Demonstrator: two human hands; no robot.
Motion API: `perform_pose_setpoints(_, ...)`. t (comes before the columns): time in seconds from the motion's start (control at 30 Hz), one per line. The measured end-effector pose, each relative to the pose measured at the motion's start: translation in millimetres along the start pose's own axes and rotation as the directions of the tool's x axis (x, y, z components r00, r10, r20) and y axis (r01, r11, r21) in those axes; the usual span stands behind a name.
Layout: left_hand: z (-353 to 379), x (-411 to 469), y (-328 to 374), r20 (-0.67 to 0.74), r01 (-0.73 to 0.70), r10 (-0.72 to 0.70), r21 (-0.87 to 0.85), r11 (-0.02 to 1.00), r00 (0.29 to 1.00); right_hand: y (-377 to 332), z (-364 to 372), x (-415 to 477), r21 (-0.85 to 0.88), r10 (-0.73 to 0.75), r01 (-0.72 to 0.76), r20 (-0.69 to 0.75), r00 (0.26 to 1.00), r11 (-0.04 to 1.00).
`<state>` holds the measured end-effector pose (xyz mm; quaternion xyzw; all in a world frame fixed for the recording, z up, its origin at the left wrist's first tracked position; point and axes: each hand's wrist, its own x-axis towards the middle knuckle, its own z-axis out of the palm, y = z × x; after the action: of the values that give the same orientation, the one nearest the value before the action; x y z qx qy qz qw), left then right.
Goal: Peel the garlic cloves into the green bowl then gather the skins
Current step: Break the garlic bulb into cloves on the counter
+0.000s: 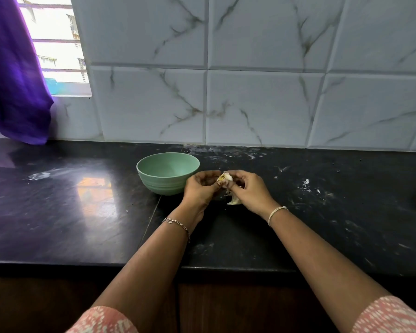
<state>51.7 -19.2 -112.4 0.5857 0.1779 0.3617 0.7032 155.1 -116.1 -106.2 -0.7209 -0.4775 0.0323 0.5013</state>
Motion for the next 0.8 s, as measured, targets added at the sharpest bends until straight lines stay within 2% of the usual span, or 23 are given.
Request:
perform_pose_setpoints(0.2,4.1,-1.1,-0.9,0.023,0.011,-0.011,0.006,1.0,1.0,-4.6,2.4,1.1,-0.15,-0.036,0.018,-0.12,0.992,0.988)
perform_pose_setpoints(0.4,1.1,0.6,-2.6,-0.014,0.015,-0.014,0.091,0.996,1.0,-7.0,3.9,-0.7,-0.196,-0.034,0.012,-0.106,0.994,0.981)
perform_pose_setpoints(0.8,-0.6,1.2,-3.4,0.014,0.043,-0.044,0.056,0.997,0.999,-10.3,2.6,-4.7,-0.273,-0.06,0.032,-0.093,0.994,0.962)
